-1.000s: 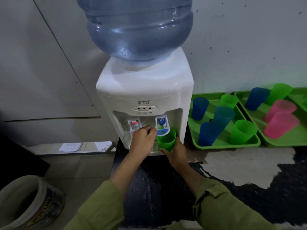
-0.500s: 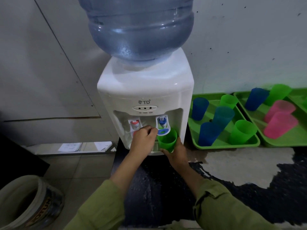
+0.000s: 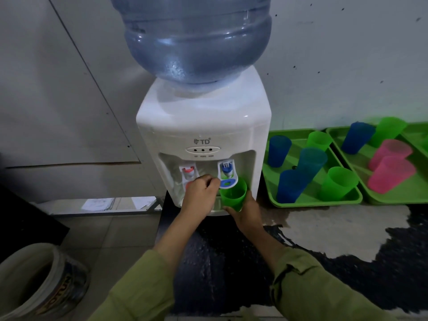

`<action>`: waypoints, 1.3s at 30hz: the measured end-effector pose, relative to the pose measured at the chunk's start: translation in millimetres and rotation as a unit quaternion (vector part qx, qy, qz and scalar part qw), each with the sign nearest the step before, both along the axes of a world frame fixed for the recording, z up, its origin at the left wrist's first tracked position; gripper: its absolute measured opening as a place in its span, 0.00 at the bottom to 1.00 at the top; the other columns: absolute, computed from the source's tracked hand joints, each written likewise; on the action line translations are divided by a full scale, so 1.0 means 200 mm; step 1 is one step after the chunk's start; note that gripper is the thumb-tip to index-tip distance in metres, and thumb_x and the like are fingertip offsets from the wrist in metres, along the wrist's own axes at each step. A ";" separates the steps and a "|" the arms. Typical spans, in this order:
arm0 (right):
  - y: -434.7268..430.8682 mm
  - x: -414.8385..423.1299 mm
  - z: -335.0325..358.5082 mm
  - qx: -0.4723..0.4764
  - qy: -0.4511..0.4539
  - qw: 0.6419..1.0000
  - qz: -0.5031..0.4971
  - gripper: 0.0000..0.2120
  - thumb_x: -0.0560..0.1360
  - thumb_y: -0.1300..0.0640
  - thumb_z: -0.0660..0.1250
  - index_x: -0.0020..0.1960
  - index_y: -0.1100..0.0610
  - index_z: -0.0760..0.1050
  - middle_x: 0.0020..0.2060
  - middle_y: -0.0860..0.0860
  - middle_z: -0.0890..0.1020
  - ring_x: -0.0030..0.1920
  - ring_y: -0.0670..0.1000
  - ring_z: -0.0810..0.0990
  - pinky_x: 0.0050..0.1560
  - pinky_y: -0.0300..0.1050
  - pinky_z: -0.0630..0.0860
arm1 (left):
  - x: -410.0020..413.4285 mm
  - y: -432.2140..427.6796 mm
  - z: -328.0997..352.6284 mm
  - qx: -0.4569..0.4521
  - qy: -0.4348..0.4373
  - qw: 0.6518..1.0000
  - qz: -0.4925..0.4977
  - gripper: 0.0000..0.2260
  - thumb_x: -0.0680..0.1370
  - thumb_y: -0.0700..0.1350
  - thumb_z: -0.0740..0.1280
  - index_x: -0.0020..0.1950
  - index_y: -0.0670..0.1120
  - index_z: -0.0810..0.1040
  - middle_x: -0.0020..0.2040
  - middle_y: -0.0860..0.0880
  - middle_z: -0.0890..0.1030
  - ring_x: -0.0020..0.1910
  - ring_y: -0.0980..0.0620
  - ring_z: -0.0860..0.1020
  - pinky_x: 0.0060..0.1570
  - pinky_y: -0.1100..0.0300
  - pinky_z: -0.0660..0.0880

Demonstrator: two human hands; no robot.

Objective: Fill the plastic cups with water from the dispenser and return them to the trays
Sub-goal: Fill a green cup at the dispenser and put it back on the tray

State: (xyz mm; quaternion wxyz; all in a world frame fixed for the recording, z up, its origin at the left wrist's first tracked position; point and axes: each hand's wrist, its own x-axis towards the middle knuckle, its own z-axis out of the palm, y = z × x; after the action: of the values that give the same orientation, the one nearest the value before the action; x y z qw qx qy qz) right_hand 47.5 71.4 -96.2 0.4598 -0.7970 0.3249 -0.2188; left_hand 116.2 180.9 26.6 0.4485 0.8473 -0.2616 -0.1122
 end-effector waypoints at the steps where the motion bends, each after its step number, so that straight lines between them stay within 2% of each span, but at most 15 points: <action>1: 0.00 0.00 0.00 0.001 0.000 1.000 -0.001 0.36 0.64 0.56 0.78 0.67 0.61 0.64 0.59 0.59 0.78 0.60 0.57 0.76 0.60 0.48 0.73 | 0.00 0.00 0.00 -0.003 0.002 1.000 -0.001 0.13 0.77 0.44 0.60 0.35 0.39 0.73 0.28 0.45 0.71 0.29 0.51 0.68 0.31 0.56 0.59; 7: 0.00 0.01 -0.01 -0.002 0.006 1.000 -0.007 0.36 0.64 0.55 0.78 0.66 0.60 0.65 0.58 0.58 0.78 0.59 0.58 0.77 0.58 0.47 0.74 | 0.00 -0.01 -0.01 -0.010 0.008 1.000 -0.001 0.13 0.77 0.44 0.60 0.32 0.43 0.70 0.26 0.48 0.69 0.28 0.52 0.67 0.31 0.56 0.59; 12: 0.00 0.01 -0.01 0.000 0.003 1.000 -0.006 0.36 0.64 0.56 0.78 0.66 0.60 0.65 0.59 0.58 0.78 0.60 0.57 0.77 0.59 0.47 0.73 | 0.00 -0.01 -0.01 -0.013 0.007 1.000 0.000 0.12 0.77 0.44 0.61 0.34 0.43 0.72 0.26 0.48 0.70 0.28 0.53 0.68 0.31 0.58 0.60; 18: 0.00 0.01 0.00 -0.001 0.002 1.000 -0.002 0.36 0.64 0.57 0.78 0.67 0.60 0.65 0.59 0.57 0.78 0.60 0.56 0.76 0.59 0.45 0.72 | 0.01 0.00 -0.03 -0.027 0.022 0.999 -0.015 0.11 0.77 0.43 0.62 0.38 0.40 0.76 0.25 0.51 0.70 0.26 0.57 0.67 0.26 0.66 0.61; 21: 0.00 0.00 0.00 -0.014 -0.002 1.000 0.004 0.36 0.65 0.57 0.77 0.68 0.61 0.64 0.60 0.59 0.77 0.61 0.57 0.76 0.61 0.48 0.72 | 0.02 0.00 -0.05 -0.025 0.027 0.999 -0.027 0.10 0.77 0.43 0.62 0.39 0.41 0.77 0.26 0.53 0.70 0.26 0.58 0.68 0.28 0.65 0.63; 25: 0.00 0.00 0.01 -0.009 0.001 1.000 0.011 0.36 0.66 0.57 0.76 0.68 0.61 0.64 0.60 0.59 0.78 0.60 0.57 0.76 0.60 0.50 0.73 | 0.02 0.00 -0.10 0.015 -0.001 0.999 -0.043 0.10 0.78 0.45 0.63 0.36 0.47 0.73 0.30 0.54 0.71 0.31 0.55 0.70 0.36 0.60 0.66; 27: 0.00 0.00 0.01 -0.001 -0.004 1.000 0.008 0.34 0.65 0.58 0.76 0.67 0.61 0.65 0.59 0.58 0.78 0.59 0.57 0.77 0.58 0.49 0.74 | 0.02 -0.01 -0.13 0.032 -0.037 0.998 -0.039 0.10 0.78 0.45 0.64 0.36 0.45 0.72 0.35 0.50 0.73 0.36 0.50 0.73 0.39 0.58 0.68; 30: 0.00 0.00 0.01 0.003 0.002 1.000 0.009 0.34 0.65 0.58 0.77 0.66 0.60 0.65 0.59 0.58 0.78 0.59 0.56 0.77 0.57 0.47 0.74 | 0.02 -0.05 -0.16 0.066 -0.086 0.994 -0.020 0.10 0.78 0.46 0.64 0.43 0.40 0.76 0.44 0.43 0.76 0.44 0.45 0.75 0.45 0.55 0.71; 34: -0.01 0.00 0.01 0.017 -0.005 1.000 0.009 0.34 0.65 0.58 0.77 0.66 0.60 0.66 0.59 0.57 0.78 0.60 0.55 0.77 0.58 0.46 0.74 | 0.04 -0.10 -0.17 0.126 -0.109 0.986 0.012 0.10 0.78 0.48 0.62 0.46 0.42 0.76 0.50 0.44 0.76 0.48 0.45 0.75 0.44 0.56 0.70; 39: -0.01 0.00 0.02 0.034 -0.008 0.999 0.004 0.33 0.64 0.56 0.78 0.64 0.59 0.67 0.58 0.56 0.79 0.58 0.55 0.78 0.57 0.47 0.75 | 0.04 -0.11 -0.19 0.148 -0.139 0.979 0.018 0.11 0.79 0.50 0.61 0.45 0.43 0.76 0.50 0.45 0.76 0.46 0.46 0.76 0.42 0.55 0.70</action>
State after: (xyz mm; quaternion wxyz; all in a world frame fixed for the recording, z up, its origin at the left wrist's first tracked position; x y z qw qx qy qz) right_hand 46.9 69.6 -92.5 0.4902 -0.7802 0.3253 -0.2126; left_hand 124.2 159.3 -11.1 0.2792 0.9161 -0.2869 -0.0231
